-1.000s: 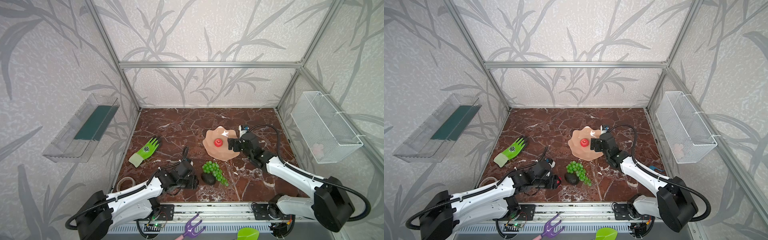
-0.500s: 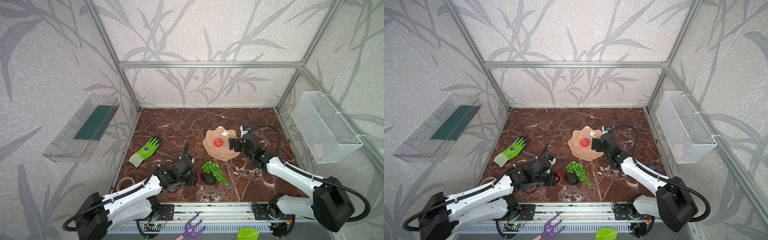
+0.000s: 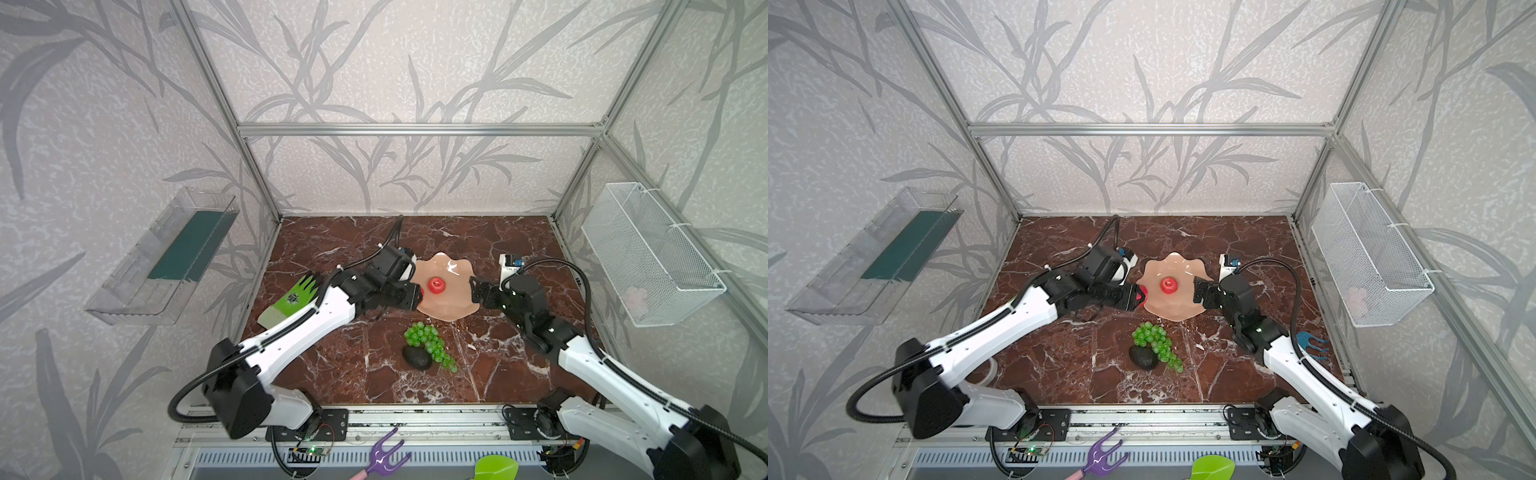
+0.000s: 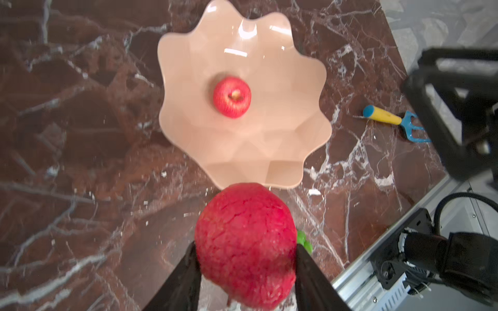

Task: Place and organize the fake fruits in the fruit bowl
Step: 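Lift the larger apple with the left gripper and carry it over the bowl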

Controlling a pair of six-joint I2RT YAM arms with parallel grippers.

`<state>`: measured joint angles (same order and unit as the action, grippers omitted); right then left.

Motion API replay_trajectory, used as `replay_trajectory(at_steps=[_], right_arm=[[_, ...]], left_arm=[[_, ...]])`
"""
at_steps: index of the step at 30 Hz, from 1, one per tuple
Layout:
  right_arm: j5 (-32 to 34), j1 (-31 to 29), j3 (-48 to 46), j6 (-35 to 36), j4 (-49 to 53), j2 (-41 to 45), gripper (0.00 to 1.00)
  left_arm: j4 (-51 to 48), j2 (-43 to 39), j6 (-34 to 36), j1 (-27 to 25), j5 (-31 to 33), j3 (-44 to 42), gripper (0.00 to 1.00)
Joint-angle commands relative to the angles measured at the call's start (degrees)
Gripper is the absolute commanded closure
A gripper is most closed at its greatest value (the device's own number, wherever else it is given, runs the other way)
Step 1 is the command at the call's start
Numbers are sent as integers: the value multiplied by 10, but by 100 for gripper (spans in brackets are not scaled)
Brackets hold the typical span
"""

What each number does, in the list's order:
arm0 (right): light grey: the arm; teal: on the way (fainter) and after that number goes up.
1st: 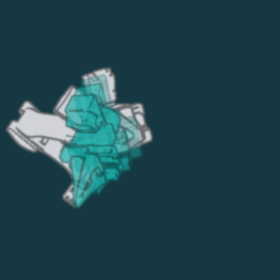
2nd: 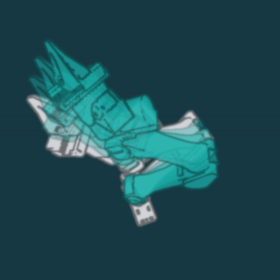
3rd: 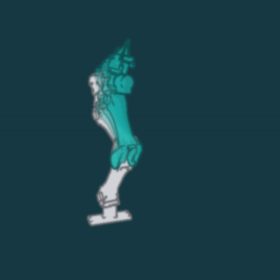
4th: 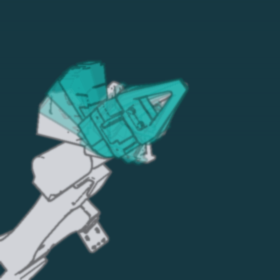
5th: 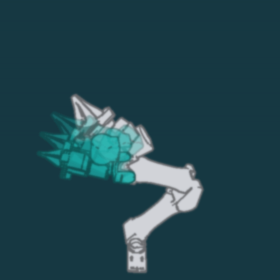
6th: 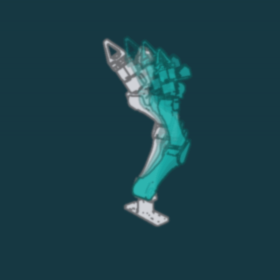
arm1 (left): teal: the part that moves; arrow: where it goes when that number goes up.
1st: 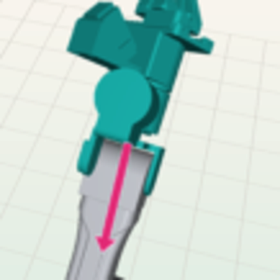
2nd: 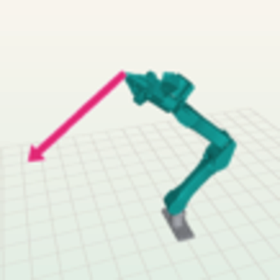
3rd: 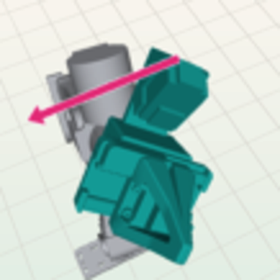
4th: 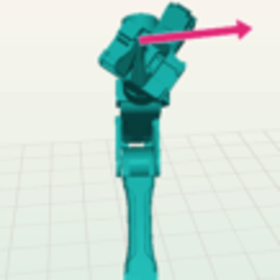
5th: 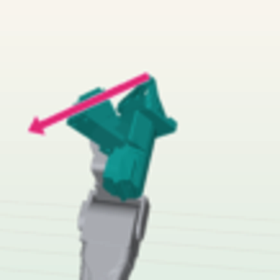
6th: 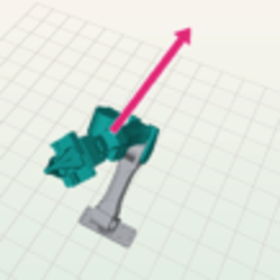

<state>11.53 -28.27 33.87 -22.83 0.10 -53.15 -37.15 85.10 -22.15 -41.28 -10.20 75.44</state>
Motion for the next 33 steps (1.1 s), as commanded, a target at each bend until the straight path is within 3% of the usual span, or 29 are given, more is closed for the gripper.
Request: replay_trajectory(at_steps=[1,7,19,25,33], right_arm=[[-12,12,-12,22,82,59,5],[-13,17,-30,14,164,137,5],[4,19,-89,-44,252,239,5],[-10,18,-107,-61,266,255,5],[-19,18,-124,-77,248,259,5]], left_arm=[[-51,84,88,9,-24,94,49],[-176,271,146,13,-34,311,51],[-344,531,134,-37,23,676,53],[-366,600,120,-47,61,737,53],[-326,607,113,-58,113,711,53]])
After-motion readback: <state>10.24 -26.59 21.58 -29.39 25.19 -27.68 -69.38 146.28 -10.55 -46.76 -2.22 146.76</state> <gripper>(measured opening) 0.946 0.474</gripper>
